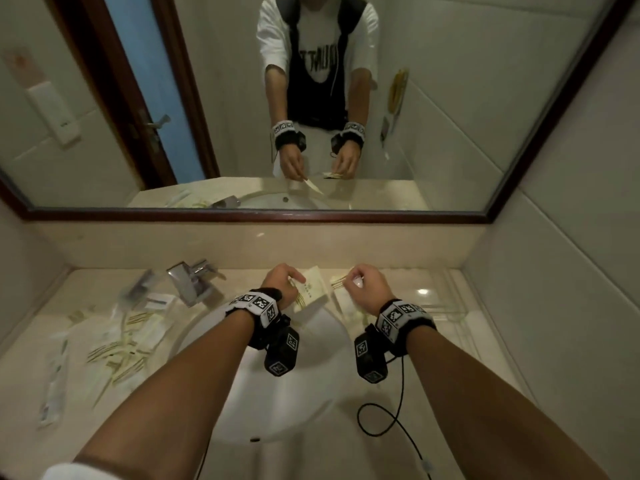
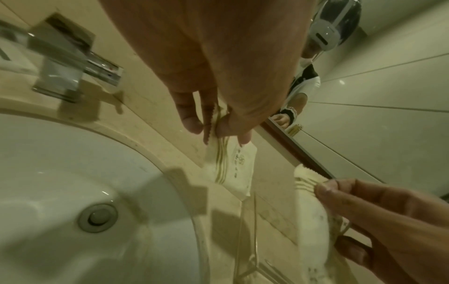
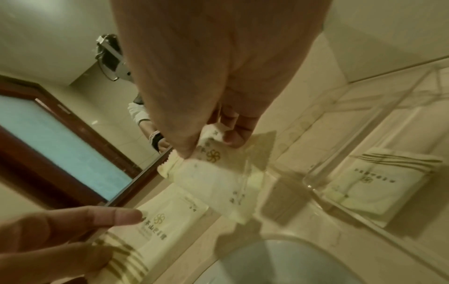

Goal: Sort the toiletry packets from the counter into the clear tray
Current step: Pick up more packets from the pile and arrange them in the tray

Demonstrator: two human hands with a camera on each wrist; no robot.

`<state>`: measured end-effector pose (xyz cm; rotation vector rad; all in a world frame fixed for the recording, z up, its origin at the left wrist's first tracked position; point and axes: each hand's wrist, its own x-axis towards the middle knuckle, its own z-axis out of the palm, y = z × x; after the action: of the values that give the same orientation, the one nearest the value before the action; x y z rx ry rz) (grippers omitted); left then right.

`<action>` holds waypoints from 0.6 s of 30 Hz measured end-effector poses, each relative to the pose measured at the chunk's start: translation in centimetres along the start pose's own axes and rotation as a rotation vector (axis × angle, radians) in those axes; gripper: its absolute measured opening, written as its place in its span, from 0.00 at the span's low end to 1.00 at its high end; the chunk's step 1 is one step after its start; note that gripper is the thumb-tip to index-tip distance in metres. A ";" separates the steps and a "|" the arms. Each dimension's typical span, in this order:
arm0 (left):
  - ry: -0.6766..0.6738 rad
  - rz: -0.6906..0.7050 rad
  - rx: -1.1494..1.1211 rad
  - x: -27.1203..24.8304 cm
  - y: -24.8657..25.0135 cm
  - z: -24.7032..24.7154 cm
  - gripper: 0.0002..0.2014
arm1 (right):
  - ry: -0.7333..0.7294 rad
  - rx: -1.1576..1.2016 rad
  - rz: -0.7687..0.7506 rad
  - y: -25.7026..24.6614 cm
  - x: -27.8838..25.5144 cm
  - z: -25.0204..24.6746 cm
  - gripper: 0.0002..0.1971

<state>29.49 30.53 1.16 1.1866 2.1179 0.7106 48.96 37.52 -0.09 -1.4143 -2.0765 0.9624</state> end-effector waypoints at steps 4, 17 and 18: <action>-0.031 0.042 0.026 0.6 2.0 2.6 0.17 | 0.032 0.090 0.066 2.4 -1.0 -2.8 0.10; -0.092 0.139 0.146 0.9 8.6 10.8 0.19 | 0.225 0.118 0.319 11.5 -2.9 -8.9 0.03; -0.094 0.134 0.148 0.8 8.9 11.3 0.19 | 0.244 0.132 0.341 12.3 -3.1 -9.0 0.02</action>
<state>42.22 37.08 -0.50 1.4247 2.0565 0.5515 63.95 40.18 -3.35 -1.7528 -1.5994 0.9775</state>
